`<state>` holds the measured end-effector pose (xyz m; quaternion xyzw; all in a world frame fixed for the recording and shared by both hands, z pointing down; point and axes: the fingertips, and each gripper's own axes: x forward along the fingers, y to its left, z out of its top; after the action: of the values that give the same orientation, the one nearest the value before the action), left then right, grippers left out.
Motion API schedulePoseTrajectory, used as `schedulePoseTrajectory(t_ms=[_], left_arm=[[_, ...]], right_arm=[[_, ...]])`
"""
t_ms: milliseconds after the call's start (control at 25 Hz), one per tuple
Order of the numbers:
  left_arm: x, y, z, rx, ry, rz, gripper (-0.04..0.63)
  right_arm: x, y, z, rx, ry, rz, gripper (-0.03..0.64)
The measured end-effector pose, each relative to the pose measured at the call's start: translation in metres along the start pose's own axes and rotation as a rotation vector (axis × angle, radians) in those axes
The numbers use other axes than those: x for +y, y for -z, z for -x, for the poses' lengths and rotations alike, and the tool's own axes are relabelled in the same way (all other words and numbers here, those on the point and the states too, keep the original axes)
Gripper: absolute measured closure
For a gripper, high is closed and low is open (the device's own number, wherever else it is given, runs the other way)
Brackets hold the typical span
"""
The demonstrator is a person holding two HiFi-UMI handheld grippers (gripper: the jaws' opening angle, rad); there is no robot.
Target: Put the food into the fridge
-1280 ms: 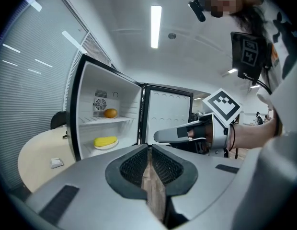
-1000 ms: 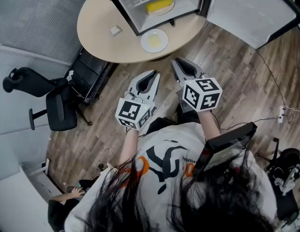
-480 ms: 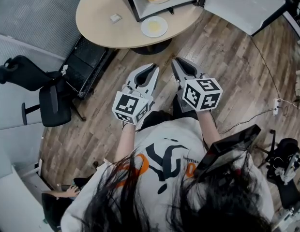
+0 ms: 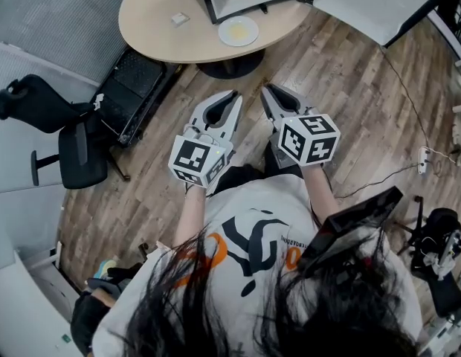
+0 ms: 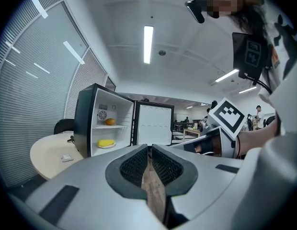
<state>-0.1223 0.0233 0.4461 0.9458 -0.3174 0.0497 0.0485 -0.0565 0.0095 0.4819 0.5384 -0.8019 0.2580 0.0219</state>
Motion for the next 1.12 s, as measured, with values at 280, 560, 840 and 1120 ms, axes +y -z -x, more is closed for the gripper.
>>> schedulePoseTrajectory(t_ms=[280, 560, 840, 1120], left_arm=[[0.000, -0.007, 0.004, -0.011, 0.003, -0.023, 0.572], [0.001, -0.012, 0.006, -0.020, 0.005, -0.028, 0.572], [0.000, -0.012, 0.004, -0.018, 0.011, -0.032, 0.572], [0.004, -0.010, -0.002, -0.010, -0.005, -0.026, 0.572]], right_arm=[[0.006, -0.001, -0.001, -0.003, -0.003, 0.018, 0.560], [0.011, -0.003, -0.005, 0.002, -0.007, 0.031, 0.560], [0.009, -0.003, -0.007, 0.007, -0.004, 0.029, 0.560], [0.000, -0.003, -0.008, 0.015, -0.002, 0.028, 0.560]])
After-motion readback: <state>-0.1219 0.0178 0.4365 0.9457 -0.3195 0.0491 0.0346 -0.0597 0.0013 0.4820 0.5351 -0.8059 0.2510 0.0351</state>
